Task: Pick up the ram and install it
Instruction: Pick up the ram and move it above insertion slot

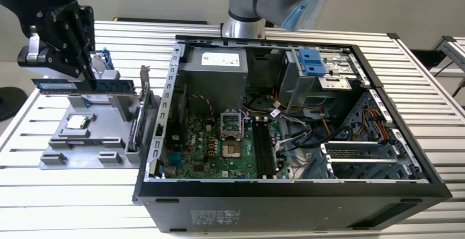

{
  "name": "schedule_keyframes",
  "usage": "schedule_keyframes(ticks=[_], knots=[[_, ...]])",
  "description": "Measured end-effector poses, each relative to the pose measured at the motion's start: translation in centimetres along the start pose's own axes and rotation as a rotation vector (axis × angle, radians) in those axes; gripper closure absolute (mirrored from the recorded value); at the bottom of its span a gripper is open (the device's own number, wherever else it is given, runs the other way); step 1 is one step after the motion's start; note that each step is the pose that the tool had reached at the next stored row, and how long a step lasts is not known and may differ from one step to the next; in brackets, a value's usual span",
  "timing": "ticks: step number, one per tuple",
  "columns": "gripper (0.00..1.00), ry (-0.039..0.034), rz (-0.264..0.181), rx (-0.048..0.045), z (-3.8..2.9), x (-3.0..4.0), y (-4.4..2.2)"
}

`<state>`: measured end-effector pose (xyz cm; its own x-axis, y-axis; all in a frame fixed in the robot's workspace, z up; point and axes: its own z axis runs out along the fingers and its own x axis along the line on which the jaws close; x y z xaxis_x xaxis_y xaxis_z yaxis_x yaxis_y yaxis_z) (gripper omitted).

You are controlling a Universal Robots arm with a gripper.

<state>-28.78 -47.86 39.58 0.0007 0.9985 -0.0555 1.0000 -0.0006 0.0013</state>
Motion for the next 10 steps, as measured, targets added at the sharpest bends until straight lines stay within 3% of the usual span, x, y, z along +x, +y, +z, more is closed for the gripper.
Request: schedule_keyframes(ticks=[10], knots=[[1.00, -0.0006, 0.000, 0.0000, 0.00, 0.00, 0.61]])
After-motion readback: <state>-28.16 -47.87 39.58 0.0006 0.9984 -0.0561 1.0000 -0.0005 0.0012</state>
